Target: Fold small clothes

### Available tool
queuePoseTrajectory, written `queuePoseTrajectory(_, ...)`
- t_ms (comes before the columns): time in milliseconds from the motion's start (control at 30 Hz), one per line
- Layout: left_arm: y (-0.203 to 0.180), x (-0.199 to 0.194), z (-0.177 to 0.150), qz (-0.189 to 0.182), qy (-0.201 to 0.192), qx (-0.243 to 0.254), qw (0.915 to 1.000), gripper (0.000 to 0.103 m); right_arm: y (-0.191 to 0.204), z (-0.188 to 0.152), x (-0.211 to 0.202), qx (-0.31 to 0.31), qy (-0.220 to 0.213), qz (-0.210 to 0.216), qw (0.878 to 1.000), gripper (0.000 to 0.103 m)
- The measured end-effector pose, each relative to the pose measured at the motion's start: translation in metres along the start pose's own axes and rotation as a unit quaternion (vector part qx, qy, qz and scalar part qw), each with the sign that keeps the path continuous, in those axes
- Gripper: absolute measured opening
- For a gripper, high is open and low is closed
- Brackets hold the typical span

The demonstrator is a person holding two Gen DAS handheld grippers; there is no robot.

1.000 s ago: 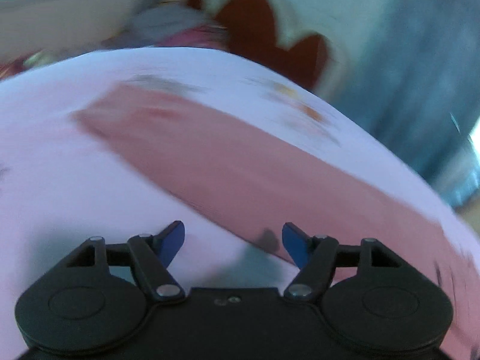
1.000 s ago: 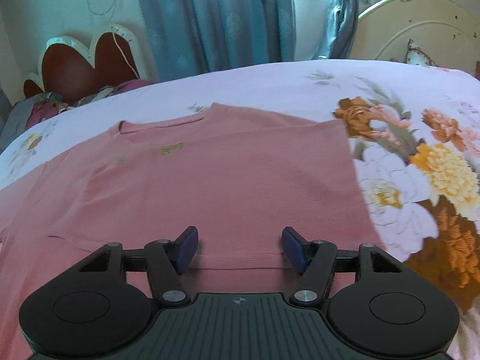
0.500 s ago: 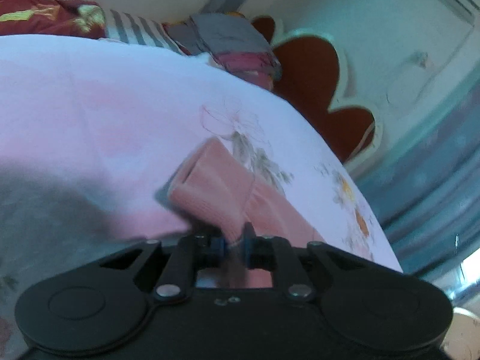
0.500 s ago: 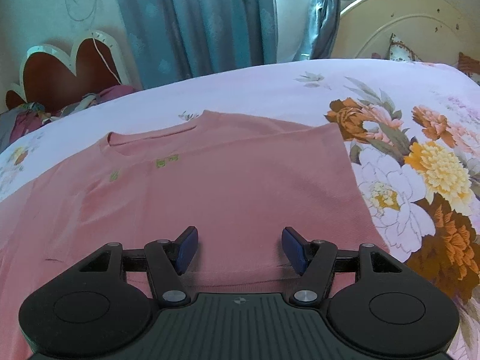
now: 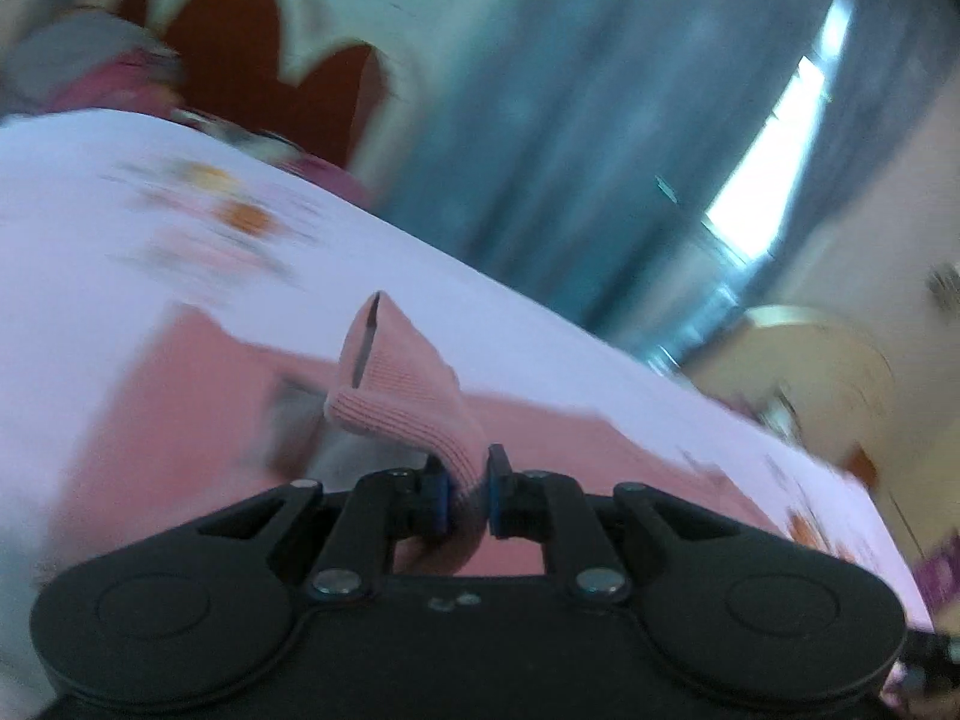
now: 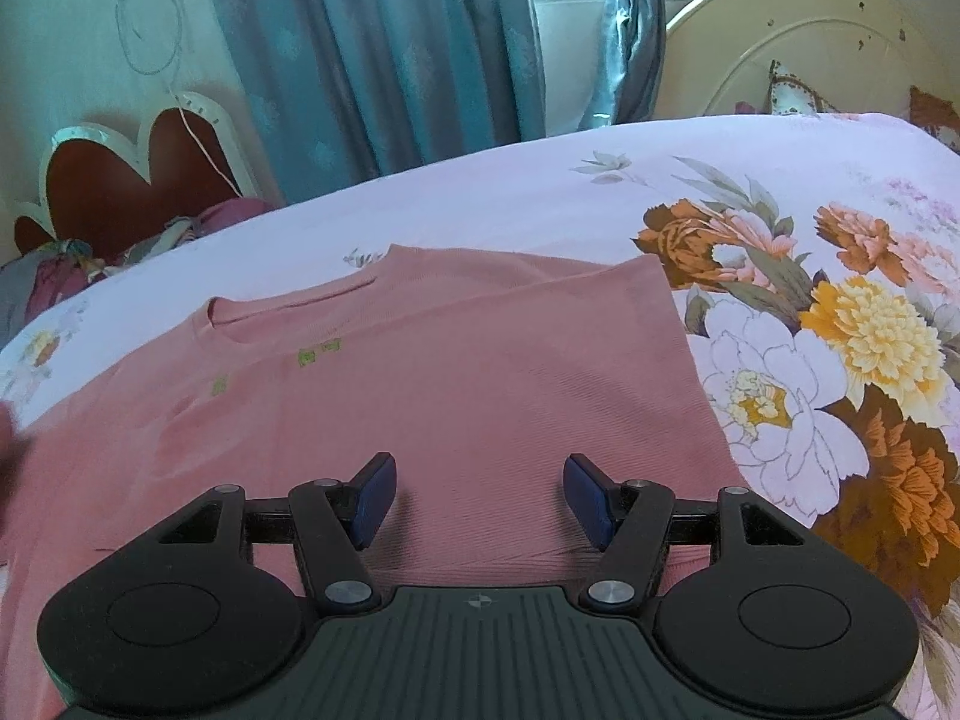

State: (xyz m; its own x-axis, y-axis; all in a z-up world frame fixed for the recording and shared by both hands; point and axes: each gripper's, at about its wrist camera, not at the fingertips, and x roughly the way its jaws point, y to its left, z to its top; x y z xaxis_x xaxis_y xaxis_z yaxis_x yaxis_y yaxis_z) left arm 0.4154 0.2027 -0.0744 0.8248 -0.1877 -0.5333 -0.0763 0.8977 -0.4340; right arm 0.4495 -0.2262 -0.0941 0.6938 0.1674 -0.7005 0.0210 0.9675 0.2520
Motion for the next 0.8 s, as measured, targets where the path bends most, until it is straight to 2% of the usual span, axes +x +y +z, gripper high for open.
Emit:
queuePoseTrajectory(133, -0.077, 0.037, -0.023, -0.036, 0.042, 0.055, 0.9970, 0.011, -0.010, 0.003, -0.007, 0.006, -0.008, 0.013, 1.000, 0.062)
queuePoseTrajectory(233, -0.124, 0.058, -0.040, -0.045, 0.063, 0.104, 0.9916, 0.011, -0.021, 0.005, -0.014, 0.017, -0.012, 0.019, 1.000, 0.062)
queuePoseTrajectory(433, -0.179, 0.103, -0.069, -0.060, 0.106, 0.156, 0.9802, 0.011, -0.049, 0.002, -0.028, 0.039, -0.018, 0.010, 0.999, 0.062)
queuePoseTrajectory(500, -0.186, 0.123, -0.080, -0.077, 0.138, 0.154, 0.9754, 0.014, -0.060, 0.000, -0.033, 0.051, -0.019, 0.012, 0.998, 0.062)
queuePoseTrajectory(533, -0.189, 0.128, -0.086, -0.085, 0.153, 0.159, 0.9717, 0.026, -0.064, 0.000, -0.034, 0.056, -0.018, 0.015, 0.998, 0.063)
queuePoseTrajectory(567, -0.194, 0.131, -0.093, -0.085, 0.158, 0.170, 0.9690, 0.047, -0.068, -0.002, -0.036, 0.063, -0.017, 0.018, 0.998, 0.063)
queuePoseTrajectory(600, -0.198, 0.128, -0.100, -0.093, 0.151, 0.179, 0.9677, 0.057, -0.069, -0.002, -0.036, 0.066, -0.018, 0.017, 0.998, 0.063)
queuePoseTrajectory(633, -0.201, 0.123, -0.104, -0.100, 0.144, 0.188, 0.9664, 0.073, -0.071, -0.002, -0.037, 0.067, -0.019, 0.016, 0.997, 0.063)
queuePoseTrajectory(733, -0.201, 0.093, -0.106, -0.096, 0.123, 0.207, 0.9658, 0.071, -0.069, -0.002, -0.037, 0.075, -0.018, 0.044, 0.996, 0.063)
queuePoseTrajectory(800, -0.189, 0.072, -0.100, -0.080, 0.106, 0.203, 0.9702, 0.066, -0.061, -0.002, -0.033, 0.083, -0.014, 0.077, 0.993, 0.063)
